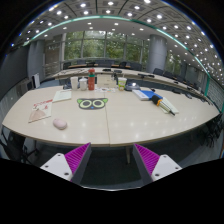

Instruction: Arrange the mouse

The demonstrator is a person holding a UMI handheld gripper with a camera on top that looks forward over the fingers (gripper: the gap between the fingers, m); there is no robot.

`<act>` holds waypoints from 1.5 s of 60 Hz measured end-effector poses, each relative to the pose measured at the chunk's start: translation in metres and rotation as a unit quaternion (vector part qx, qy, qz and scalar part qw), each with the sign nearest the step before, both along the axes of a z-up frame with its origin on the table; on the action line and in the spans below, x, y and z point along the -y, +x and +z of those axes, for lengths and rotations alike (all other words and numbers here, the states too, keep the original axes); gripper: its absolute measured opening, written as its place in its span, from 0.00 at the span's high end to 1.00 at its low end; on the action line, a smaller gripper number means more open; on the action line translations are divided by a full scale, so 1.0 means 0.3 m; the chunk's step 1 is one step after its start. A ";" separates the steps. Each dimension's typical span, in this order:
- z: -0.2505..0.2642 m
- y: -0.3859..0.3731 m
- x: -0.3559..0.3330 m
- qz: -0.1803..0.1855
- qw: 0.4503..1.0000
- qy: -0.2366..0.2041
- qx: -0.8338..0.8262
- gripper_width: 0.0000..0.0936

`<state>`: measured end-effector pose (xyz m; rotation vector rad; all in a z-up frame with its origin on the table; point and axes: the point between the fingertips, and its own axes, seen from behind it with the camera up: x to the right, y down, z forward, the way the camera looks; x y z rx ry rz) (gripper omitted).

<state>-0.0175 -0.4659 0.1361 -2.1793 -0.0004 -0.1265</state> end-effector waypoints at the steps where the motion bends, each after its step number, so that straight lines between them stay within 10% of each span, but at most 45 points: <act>1: -0.009 -0.030 -0.009 0.006 1.000 -0.002 -0.001 0.09; 20: -0.327 -0.677 -0.353 0.086 0.996 -0.017 -0.033 0.09; 52: -0.480 -0.852 -0.797 0.065 0.997 -0.040 0.011 0.10; 67: -0.501 -0.887 -0.898 0.083 0.995 -0.049 -0.023 0.45; 90: -0.410 -0.944 -0.938 0.125 0.991 -0.043 -0.008 0.66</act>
